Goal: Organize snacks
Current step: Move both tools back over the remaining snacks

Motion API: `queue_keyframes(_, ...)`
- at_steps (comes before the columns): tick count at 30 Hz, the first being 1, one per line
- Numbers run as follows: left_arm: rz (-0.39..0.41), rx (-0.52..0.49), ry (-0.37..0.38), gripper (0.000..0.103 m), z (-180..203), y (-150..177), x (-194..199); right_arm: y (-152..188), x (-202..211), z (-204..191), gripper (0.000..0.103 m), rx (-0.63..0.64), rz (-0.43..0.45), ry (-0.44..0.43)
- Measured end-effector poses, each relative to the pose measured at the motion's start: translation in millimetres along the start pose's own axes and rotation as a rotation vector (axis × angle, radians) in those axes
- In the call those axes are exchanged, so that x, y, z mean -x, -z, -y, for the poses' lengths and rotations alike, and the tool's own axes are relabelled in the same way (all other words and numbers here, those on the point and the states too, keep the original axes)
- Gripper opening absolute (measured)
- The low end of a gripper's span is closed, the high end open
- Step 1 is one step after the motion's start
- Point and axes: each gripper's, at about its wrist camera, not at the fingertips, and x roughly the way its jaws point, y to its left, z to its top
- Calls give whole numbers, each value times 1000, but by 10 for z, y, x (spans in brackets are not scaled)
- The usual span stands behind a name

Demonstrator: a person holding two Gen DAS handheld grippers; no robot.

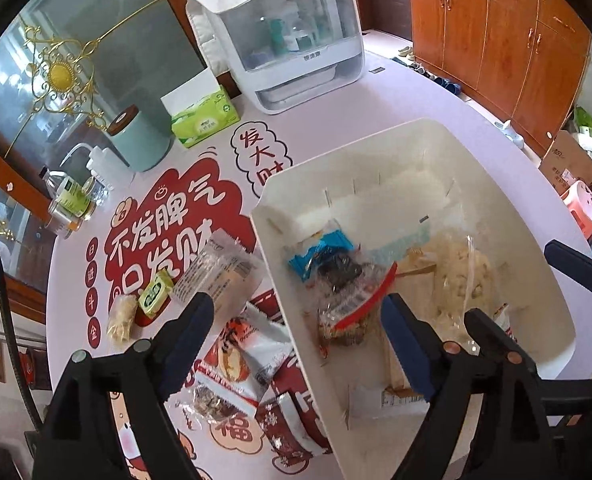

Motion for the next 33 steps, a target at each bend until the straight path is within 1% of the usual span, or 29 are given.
queue_keyframes(6, -9, 45, -11, 85, -126, 226, 123, 125, 47, -87, 85, 16, -25, -38)
queue_keyframes(10, -13, 85, -45, 85, -312, 458, 255, 262, 96, -138, 84, 25, -40, -58)
queue_keyframes(14, -10, 151, -98, 85, -643, 721, 433, 349, 159, -225, 84, 46, -40, -69)
queue_keyframes(18, -3, 221, -176, 85, -1074, 968, 649, 333, 233, -399, 84, 100, -26, -93)
queue_keyframes(22, 6, 277, -261, 85, -1539, 1147, 869, 211, 325, -672, 84, 170, 3, -135)
queue_keyframes(24, 13, 295, -283, 85, -1728, 1191, 954, 119, 380, -824, 84, 206, 25, -153)
queue_keyframes(26, 24, 306, -310, 90, -1942, 1217, 1051, 13, 440, -988, 84, 243, 44, -181)
queue_keyframes(29, 39, 291, -337, 91, -2188, 1199, 1142, -175, 490, -1226, 84, 282, 45, -234)
queue_keyframes(33, 47, 233, -338, 91, -2464, 1056, 1128, -446, 460, -1452, 84, 274, 15, -285)
